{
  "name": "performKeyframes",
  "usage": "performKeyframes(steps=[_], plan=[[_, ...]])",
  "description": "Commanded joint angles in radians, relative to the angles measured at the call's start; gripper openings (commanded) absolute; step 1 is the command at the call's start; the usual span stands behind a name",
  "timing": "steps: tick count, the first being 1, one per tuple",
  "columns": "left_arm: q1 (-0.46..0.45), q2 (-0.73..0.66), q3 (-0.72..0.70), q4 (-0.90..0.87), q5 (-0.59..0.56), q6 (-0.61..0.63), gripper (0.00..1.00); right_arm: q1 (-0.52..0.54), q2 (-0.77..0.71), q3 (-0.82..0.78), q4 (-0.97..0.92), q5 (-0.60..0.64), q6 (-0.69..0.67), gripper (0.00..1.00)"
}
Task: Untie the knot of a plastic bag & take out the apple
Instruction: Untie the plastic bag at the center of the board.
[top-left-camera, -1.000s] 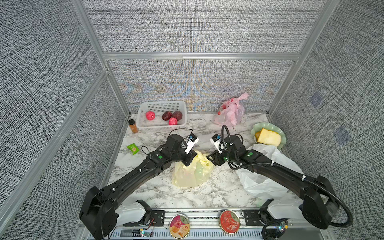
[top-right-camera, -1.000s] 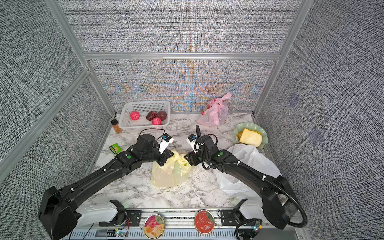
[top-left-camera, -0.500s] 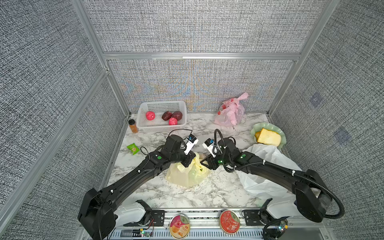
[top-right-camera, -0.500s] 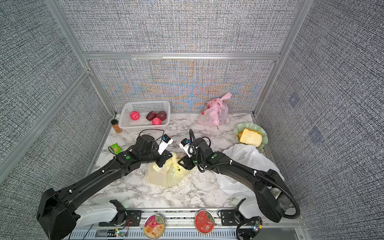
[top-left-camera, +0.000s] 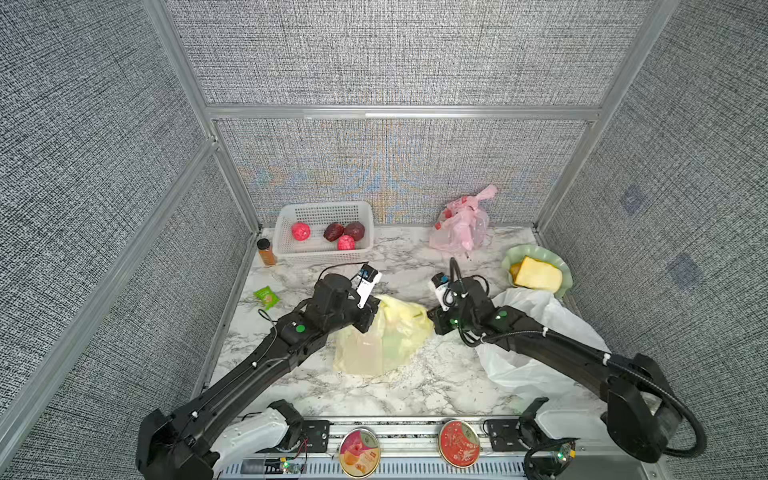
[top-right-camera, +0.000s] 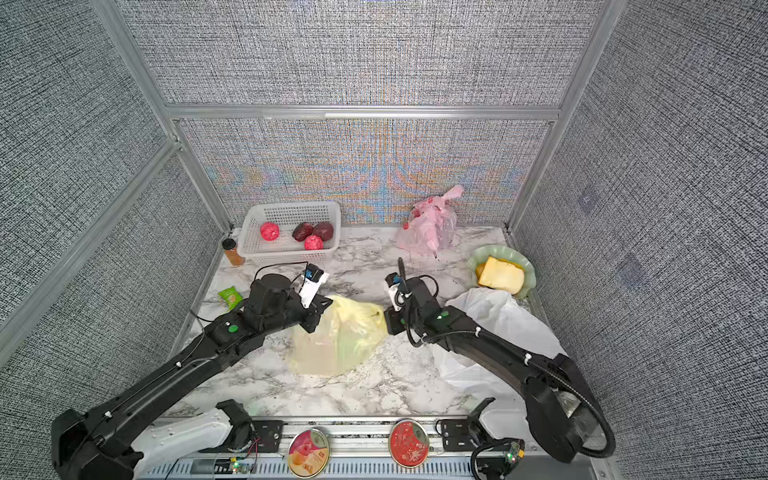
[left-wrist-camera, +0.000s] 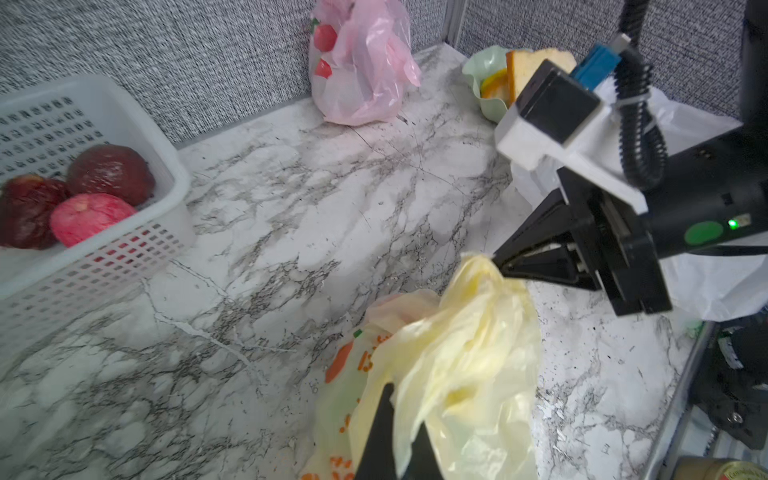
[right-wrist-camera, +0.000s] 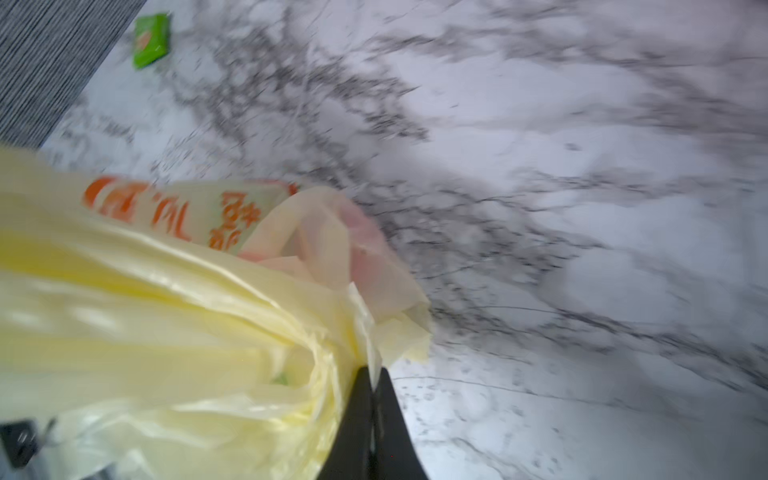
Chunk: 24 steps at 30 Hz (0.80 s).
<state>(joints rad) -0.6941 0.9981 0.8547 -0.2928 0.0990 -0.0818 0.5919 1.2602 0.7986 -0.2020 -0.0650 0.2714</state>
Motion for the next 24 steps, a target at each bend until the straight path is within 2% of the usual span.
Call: performKeyframes(steps=[1,5,8,12,18,21,24], plan=[[0.002,-0.065,-0.036,0.072,-0.108,-0.041,0.0,-0.062,-0.051,-0.026,-0.022,0.139,0.106,0.0],[0.002,-0.155,-0.137,0.171,-0.159,-0.113,0.0,-0.084,-0.105,-0.07,-0.024,0.181,0.224,0.0],[0.003,-0.169,-0.21,0.234,-0.12,-0.167,0.0,-0.079,-0.15,-0.111,0.006,0.143,0.302,0.0],[0.002,-0.145,-0.231,0.251,-0.087,-0.184,0.0,-0.048,-0.242,-0.151,0.045,0.114,0.381,0.0],[0.002,-0.113,-0.168,0.286,-0.067,-0.128,0.0,-0.012,-0.3,-0.135,0.112,0.111,0.409,0.0],[0.002,-0.077,-0.079,0.261,-0.093,-0.064,0.0,-0.013,-0.244,-0.059,0.179,0.133,0.359,0.0],[0.002,-0.044,0.046,0.192,-0.12,-0.005,0.0,-0.026,-0.142,0.093,0.2,0.136,0.293,0.0]])
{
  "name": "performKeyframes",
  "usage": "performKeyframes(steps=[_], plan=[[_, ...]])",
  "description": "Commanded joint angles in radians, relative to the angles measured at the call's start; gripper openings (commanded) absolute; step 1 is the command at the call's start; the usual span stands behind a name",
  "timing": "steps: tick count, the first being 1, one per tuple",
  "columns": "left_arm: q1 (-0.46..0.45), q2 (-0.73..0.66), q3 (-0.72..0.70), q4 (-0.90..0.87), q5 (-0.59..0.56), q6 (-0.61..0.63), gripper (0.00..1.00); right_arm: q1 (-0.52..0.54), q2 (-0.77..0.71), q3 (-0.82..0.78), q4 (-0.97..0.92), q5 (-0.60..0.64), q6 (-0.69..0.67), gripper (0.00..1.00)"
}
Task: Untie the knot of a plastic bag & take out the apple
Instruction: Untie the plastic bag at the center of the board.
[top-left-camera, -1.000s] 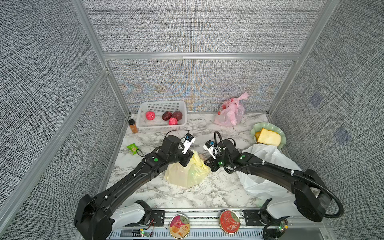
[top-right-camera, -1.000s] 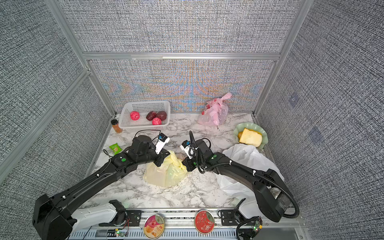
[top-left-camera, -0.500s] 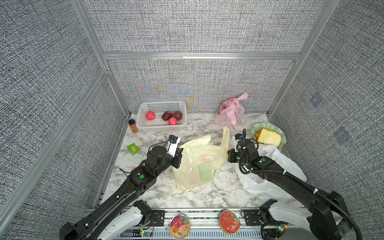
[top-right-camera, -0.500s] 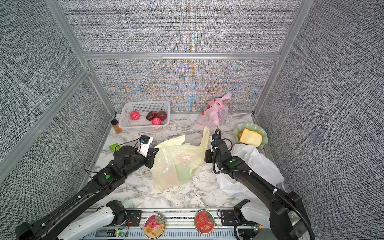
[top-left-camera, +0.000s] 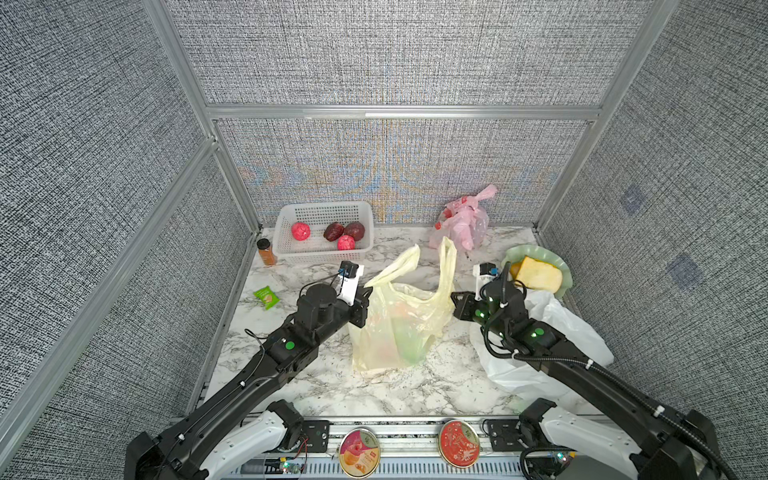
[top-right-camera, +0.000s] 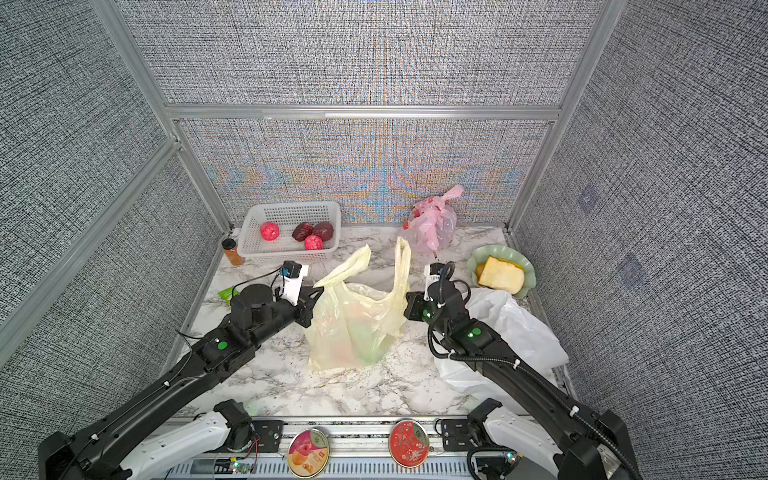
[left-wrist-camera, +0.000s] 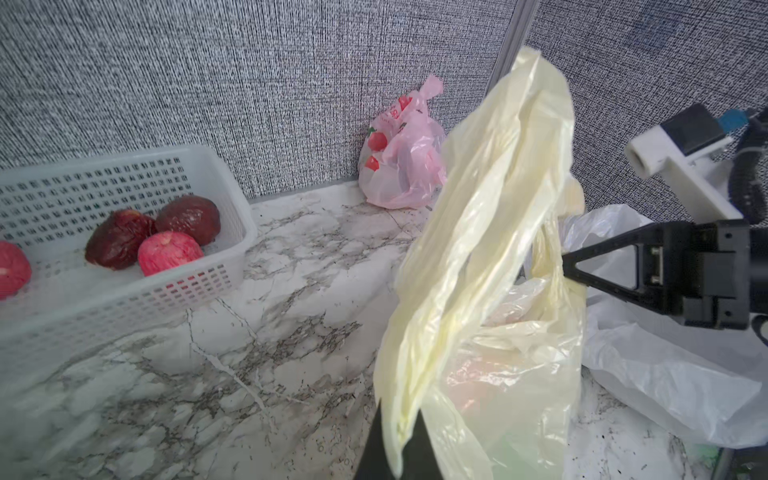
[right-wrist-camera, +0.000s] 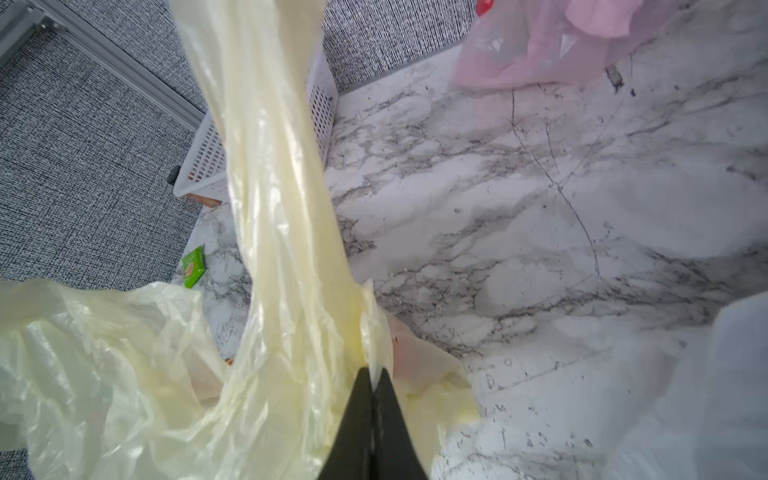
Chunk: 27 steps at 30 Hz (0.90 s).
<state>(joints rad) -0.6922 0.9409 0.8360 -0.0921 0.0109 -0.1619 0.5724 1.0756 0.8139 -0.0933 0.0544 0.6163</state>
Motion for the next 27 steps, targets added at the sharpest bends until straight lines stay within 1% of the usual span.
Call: performKeyframes(steps=[1,2,5,9,10,11,12,13,14,15,16,19,22,23,24,27], plan=[[0.0,0.015,0.101,-0.031,-0.022,0.098,0.0,-0.013,0.084,0.157,0.093,0.014,-0.073,0.0],[0.001,0.011,0.123,-0.043,0.006,0.127,0.0,-0.019,0.116,0.208,0.095,0.012,-0.087,0.0],[-0.001,-0.021,0.124,-0.052,0.082,0.13,0.0,-0.046,0.19,0.316,0.111,-0.007,-0.1,0.0],[-0.003,-0.081,0.0,-0.052,0.105,0.065,0.0,-0.067,0.245,0.35,0.128,-0.036,-0.085,0.0],[-0.003,-0.1,-0.049,-0.039,0.13,0.04,0.02,-0.068,0.249,0.339,0.134,-0.041,-0.078,0.0],[-0.004,-0.119,-0.108,-0.013,0.161,0.001,0.13,-0.068,0.255,0.319,0.135,-0.046,-0.066,0.0],[-0.006,-0.132,-0.158,0.012,0.188,-0.034,0.29,-0.068,0.257,0.301,0.132,-0.048,-0.054,0.05],[-0.009,-0.145,-0.208,0.038,0.219,-0.07,0.43,-0.068,0.258,0.273,0.121,-0.048,-0.032,0.26],[-0.01,-0.155,-0.246,0.048,0.236,-0.099,0.78,-0.067,0.252,0.238,0.107,-0.045,-0.008,0.46],[-0.011,-0.168,-0.267,0.049,0.237,-0.113,0.97,-0.067,0.24,0.205,0.094,-0.035,0.015,0.57],[-0.01,-0.19,-0.281,0.042,0.225,-0.117,0.99,-0.066,0.22,0.165,0.081,-0.021,0.046,0.62],[-0.01,-0.261,-0.262,-0.002,0.147,-0.084,1.0,-0.06,0.131,0.07,0.028,0.03,0.091,0.7],[-0.01,-0.294,-0.184,-0.048,0.052,-0.019,1.0,-0.043,0.049,0.059,-0.07,0.085,0.109,0.76],[-0.01,-0.291,-0.154,-0.056,0.008,-0.006,1.0,-0.033,0.029,0.063,-0.108,0.108,0.115,0.79],[-0.01,-0.28,-0.133,-0.06,-0.011,0.012,1.0,-0.023,0.016,0.066,-0.133,0.12,0.122,0.81],[-0.008,-0.177,-0.032,-0.07,-0.029,0.047,1.0,0.003,-0.004,0.055,-0.154,0.122,0.188,0.84]])
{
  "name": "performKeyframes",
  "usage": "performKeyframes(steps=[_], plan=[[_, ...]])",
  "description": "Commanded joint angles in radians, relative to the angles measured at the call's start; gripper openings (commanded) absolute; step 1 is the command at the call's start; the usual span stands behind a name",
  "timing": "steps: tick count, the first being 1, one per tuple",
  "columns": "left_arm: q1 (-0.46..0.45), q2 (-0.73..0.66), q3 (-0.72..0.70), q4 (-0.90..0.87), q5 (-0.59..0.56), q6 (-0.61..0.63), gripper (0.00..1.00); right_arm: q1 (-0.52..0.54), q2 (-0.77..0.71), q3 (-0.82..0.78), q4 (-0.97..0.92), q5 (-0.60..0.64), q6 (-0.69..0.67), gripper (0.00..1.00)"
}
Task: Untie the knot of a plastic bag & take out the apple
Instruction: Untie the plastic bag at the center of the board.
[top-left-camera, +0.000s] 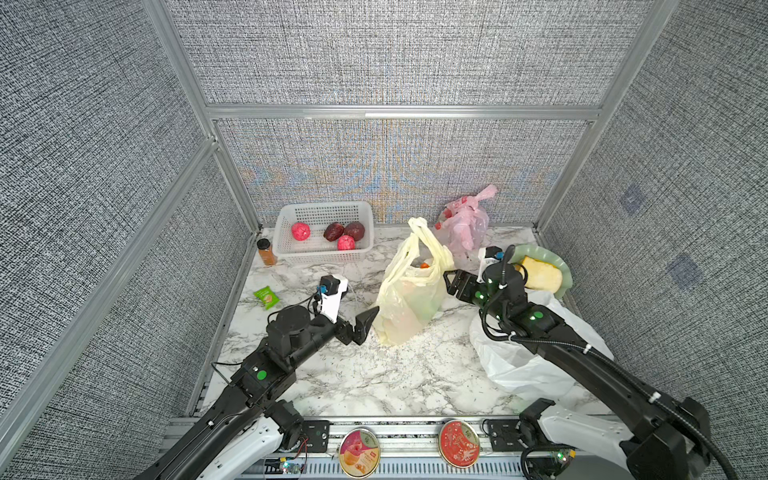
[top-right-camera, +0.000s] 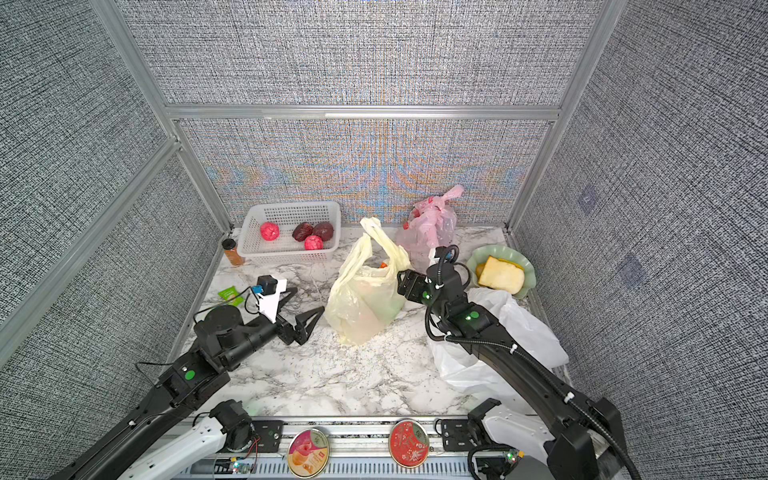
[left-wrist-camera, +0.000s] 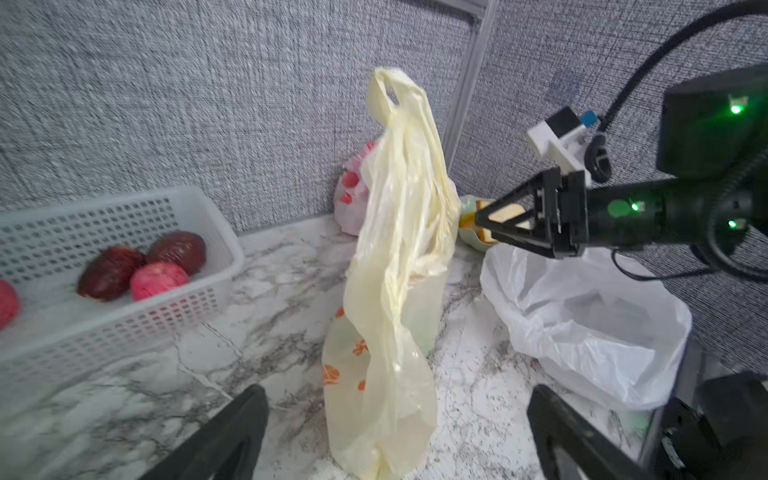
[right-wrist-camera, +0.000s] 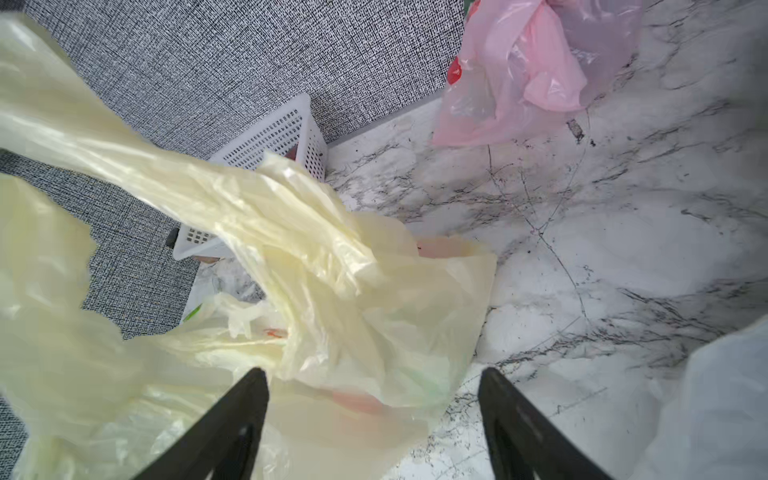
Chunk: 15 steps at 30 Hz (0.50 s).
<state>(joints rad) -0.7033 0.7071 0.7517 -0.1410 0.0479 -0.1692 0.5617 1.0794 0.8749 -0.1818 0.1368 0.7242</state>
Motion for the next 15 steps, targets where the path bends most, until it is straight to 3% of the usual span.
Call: performKeyframes(steps=[1,5,9,10,15], plan=[[0.004,0.117,0.096,-0.036,-0.047,0.062,1.0,0.023,-0.001,-0.013,-0.053,0.023,0.109,0.85],[0.005,0.375,0.266,-0.09,0.079,0.066,0.92,0.095,0.075,-0.003,-0.001,-0.01,0.21,0.9],[0.005,0.525,0.313,-0.075,0.083,0.061,0.85,0.112,0.168,0.027,0.069,-0.055,0.276,0.9],[0.005,0.547,0.306,-0.062,0.067,0.058,0.8,0.112,0.187,0.031,0.096,-0.06,0.287,0.9],[0.006,0.581,0.23,-0.029,0.091,0.014,0.31,0.102,0.264,0.031,0.227,-0.017,0.346,0.88]])
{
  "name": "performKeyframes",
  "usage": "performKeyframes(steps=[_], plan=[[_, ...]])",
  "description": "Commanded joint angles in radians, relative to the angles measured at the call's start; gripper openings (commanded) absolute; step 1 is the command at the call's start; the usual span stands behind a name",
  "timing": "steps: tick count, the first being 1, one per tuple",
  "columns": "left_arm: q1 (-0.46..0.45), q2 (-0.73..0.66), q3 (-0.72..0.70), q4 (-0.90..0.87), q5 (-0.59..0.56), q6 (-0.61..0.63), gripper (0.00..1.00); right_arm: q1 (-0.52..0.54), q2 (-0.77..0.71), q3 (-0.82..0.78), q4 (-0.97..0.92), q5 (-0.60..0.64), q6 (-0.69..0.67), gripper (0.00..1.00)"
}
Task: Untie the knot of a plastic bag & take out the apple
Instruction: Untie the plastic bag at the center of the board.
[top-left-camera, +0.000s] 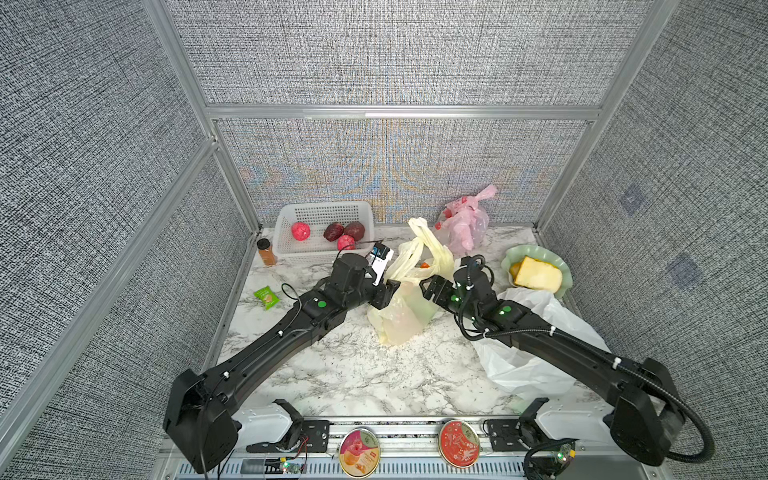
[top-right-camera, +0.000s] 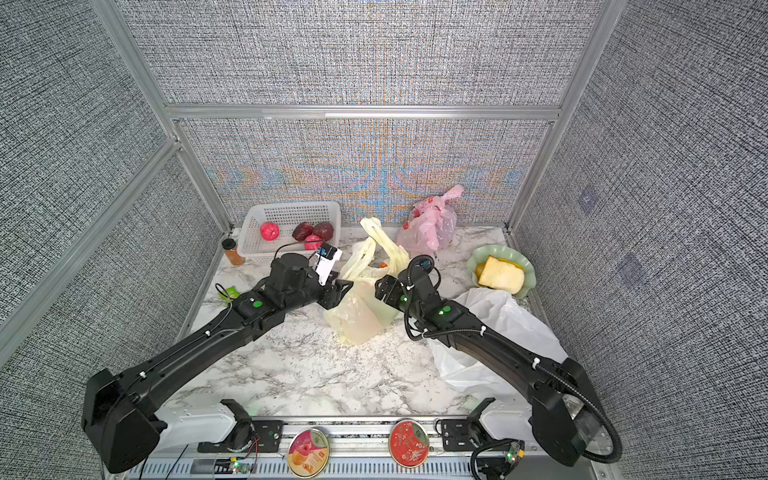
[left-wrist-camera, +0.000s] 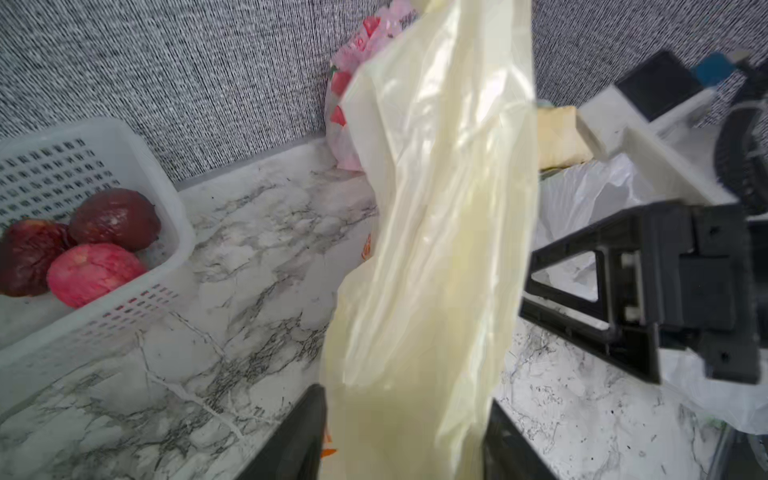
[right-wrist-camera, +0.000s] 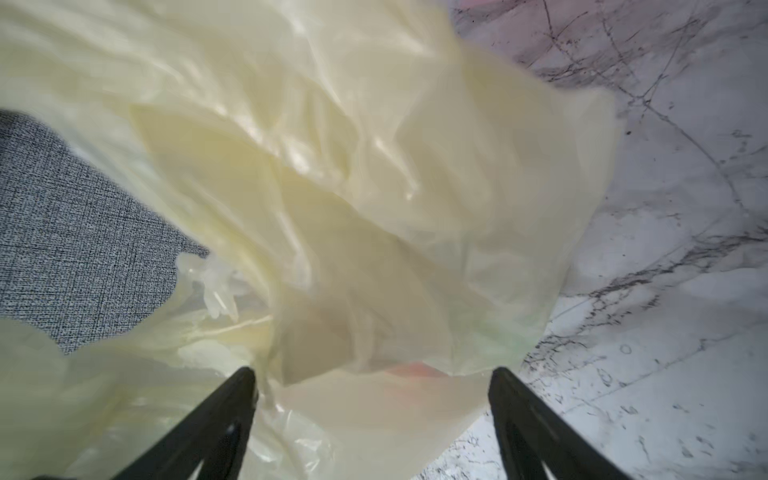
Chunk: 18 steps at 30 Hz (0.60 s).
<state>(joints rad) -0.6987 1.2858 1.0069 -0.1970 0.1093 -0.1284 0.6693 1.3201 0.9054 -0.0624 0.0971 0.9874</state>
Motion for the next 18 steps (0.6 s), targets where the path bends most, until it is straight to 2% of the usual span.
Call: performKeyframes(steps=[1,3,4,5,7,8,11,12,13,15,18], plan=[[0.001,-0.004,-0.051,0.035,0.052,-0.04,0.21,-0.011,0.035,-0.005,0.135,0.02,0.096,0.86],[-0.001,-0.027,-0.118,0.076,0.095,-0.077,0.06,-0.018,0.056,-0.008,0.18,0.009,0.109,0.82],[-0.001,-0.049,-0.156,0.103,0.111,-0.102,0.01,-0.02,0.068,-0.006,0.191,0.007,0.113,0.8],[-0.001,-0.069,-0.196,0.128,0.123,-0.123,0.0,-0.019,0.079,-0.004,0.201,-0.002,0.112,0.78],[-0.004,-0.123,-0.266,0.177,0.141,-0.161,0.0,-0.019,0.104,0.007,0.205,-0.034,0.109,0.66],[-0.004,-0.147,-0.292,0.193,0.142,-0.176,0.0,-0.019,0.113,0.011,0.205,-0.049,0.105,0.57],[-0.01,-0.226,-0.374,0.238,0.164,-0.229,0.0,-0.009,0.129,-0.001,0.205,-0.076,0.097,0.14],[-0.01,-0.254,-0.397,0.243,0.174,-0.248,0.04,-0.003,0.13,-0.007,0.204,-0.076,0.085,0.03],[-0.012,-0.289,-0.423,0.24,0.179,-0.261,0.13,0.002,0.129,-0.007,0.196,-0.076,0.067,0.0],[-0.012,-0.366,-0.451,0.183,0.157,-0.27,0.29,0.005,0.134,0.011,0.158,-0.094,0.005,0.0],[-0.012,-0.513,-0.426,0.045,0.049,-0.226,0.42,0.005,0.152,0.091,0.092,-0.149,-0.1,0.0]])
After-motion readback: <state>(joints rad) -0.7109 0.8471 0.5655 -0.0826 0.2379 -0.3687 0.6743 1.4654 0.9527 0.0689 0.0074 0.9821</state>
